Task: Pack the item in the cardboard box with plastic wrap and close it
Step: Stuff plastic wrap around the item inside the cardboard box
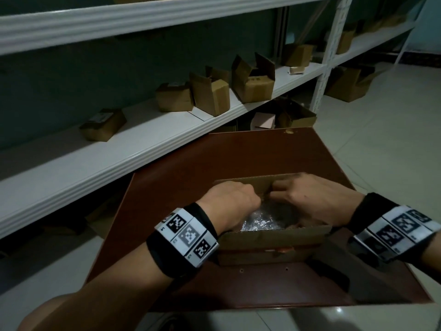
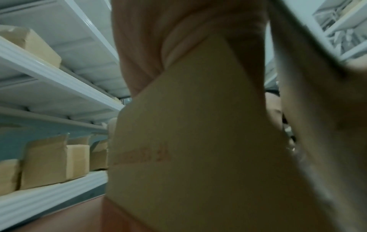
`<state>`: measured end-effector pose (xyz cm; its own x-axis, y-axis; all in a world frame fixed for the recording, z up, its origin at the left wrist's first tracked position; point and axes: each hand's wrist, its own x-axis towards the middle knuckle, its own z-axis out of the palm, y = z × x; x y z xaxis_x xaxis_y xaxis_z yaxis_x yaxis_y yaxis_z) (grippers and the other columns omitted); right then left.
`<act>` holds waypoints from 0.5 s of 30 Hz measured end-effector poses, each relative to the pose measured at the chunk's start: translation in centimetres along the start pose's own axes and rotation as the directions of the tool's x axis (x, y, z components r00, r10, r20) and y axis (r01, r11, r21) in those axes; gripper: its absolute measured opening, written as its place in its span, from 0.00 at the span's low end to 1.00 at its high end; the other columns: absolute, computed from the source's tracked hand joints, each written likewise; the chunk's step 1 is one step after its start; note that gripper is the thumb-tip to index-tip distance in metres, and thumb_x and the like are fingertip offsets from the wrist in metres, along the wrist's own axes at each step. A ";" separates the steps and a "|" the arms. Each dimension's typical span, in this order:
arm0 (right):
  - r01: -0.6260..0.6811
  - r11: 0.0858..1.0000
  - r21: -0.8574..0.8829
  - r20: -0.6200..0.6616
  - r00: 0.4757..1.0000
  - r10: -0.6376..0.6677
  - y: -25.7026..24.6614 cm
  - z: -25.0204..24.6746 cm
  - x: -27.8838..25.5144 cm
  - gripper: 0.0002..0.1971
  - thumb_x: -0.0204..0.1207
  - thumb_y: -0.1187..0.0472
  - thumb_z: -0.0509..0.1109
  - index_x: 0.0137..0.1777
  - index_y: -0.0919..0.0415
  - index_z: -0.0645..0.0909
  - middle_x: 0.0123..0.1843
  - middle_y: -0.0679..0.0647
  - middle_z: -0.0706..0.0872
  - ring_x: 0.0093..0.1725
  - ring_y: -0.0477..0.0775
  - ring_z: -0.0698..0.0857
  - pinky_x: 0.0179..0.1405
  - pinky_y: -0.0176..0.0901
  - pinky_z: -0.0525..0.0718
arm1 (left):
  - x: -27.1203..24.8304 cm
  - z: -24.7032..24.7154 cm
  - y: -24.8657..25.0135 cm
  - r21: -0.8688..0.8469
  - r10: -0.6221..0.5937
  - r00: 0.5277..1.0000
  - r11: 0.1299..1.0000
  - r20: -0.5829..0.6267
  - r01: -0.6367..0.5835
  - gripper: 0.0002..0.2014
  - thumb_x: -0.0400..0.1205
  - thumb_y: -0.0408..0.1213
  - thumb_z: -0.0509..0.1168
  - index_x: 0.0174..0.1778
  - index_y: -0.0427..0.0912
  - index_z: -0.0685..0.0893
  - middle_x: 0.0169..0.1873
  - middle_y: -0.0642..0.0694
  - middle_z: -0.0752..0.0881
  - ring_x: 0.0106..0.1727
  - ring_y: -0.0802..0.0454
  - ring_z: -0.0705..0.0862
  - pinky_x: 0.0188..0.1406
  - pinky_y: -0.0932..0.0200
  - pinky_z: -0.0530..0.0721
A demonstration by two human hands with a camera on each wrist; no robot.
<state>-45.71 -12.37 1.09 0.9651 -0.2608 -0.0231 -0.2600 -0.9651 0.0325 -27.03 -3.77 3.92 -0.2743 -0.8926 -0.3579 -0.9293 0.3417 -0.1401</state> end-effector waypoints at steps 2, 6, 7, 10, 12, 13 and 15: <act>-0.045 0.999 0.031 0.057 0.997 0.043 0.4 1.0 0.1 0.17 0.84 0.58 0.62 0.71 0.45 0.75 0.61 0.42 0.83 0.51 0.41 0.85 0.50 0.36 0.87 | -0.2 -0.4 0.2 -0.028 -0.005 0.999 1.000 -0.035 0.004 0.10 0.84 0.33 0.72 0.60 0.47 0.85 0.36 0.53 0.76 0.33 0.56 0.77 0.29 0.61 0.76; -0.115 0.987 0.109 0.122 0.987 0.101 1.0 1.6 0.5 0.13 0.83 0.58 0.65 0.64 0.47 0.81 0.46 0.37 0.83 0.37 0.34 0.81 0.31 0.26 0.78 | -1.3 -1.4 -0.7 -0.272 -0.168 0.962 0.956 -0.216 0.106 0.11 0.81 0.28 0.75 0.44 0.49 0.83 0.37 0.53 0.80 0.37 0.56 0.85 0.32 0.64 0.77; -0.113 0.986 0.121 0.117 0.988 0.098 1.0 1.6 0.5 0.11 0.82 0.57 0.66 0.63 0.47 0.82 0.44 0.38 0.82 0.37 0.34 0.81 0.30 0.26 0.78 | -1.6 -1.8 -1.1 -0.337 -0.238 0.939 0.930 -0.249 0.147 0.14 0.80 0.29 0.76 0.38 0.51 0.81 0.38 0.53 0.81 0.40 0.54 0.85 0.34 0.63 0.77; -0.113 0.982 0.154 0.119 0.988 0.095 1.2 1.7 0.6 0.10 0.82 0.55 0.67 0.60 0.50 0.83 0.45 0.40 0.84 0.40 0.35 0.83 0.34 0.29 0.83 | -2.4 -2.9 -1.9 -0.509 -0.393 0.906 0.818 -0.156 0.268 0.11 0.81 0.34 0.77 0.35 0.50 0.85 0.43 0.50 0.85 0.46 0.51 0.87 0.36 0.61 0.77; -0.117 0.979 0.169 0.121 0.988 0.097 1.3 1.8 0.6 0.10 0.82 0.56 0.67 0.61 0.50 0.83 0.47 0.41 0.86 0.41 0.36 0.84 0.37 0.32 0.87 | -2.6 -3.0 -1.5 -0.514 -0.409 0.911 0.794 -0.057 0.325 0.09 0.79 0.36 0.80 0.38 0.45 0.86 0.44 0.47 0.87 0.47 0.49 0.88 0.36 0.60 0.80; -0.121 0.977 0.173 0.118 0.988 0.101 1.4 1.9 0.6 0.11 0.82 0.56 0.67 0.62 0.49 0.82 0.48 0.42 0.86 0.41 0.37 0.85 0.38 0.33 0.87 | -2.5 -2.9 -1.1 -0.473 -0.405 0.914 0.809 -0.018 0.349 0.12 0.78 0.37 0.81 0.37 0.44 0.83 0.45 0.46 0.87 0.48 0.48 0.88 0.38 0.58 0.82; -0.119 0.978 0.171 0.109 0.989 0.101 1.5 2.1 0.6 0.12 0.83 0.55 0.67 0.65 0.48 0.81 0.51 0.41 0.86 0.42 0.36 0.84 0.39 0.33 0.87 | -2.2 -2.4 -0.1 -0.414 -0.400 0.916 0.829 0.030 0.376 0.18 0.77 0.37 0.82 0.33 0.46 0.77 0.45 0.46 0.85 0.48 0.47 0.87 0.42 0.57 0.86</act>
<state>-45.63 -14.06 -0.94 0.9247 -0.3584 -0.1280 -0.3744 -0.9171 -0.1367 -26.90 -2.58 6.96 0.1279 -0.9456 -0.2992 -0.9760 -0.1736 0.1317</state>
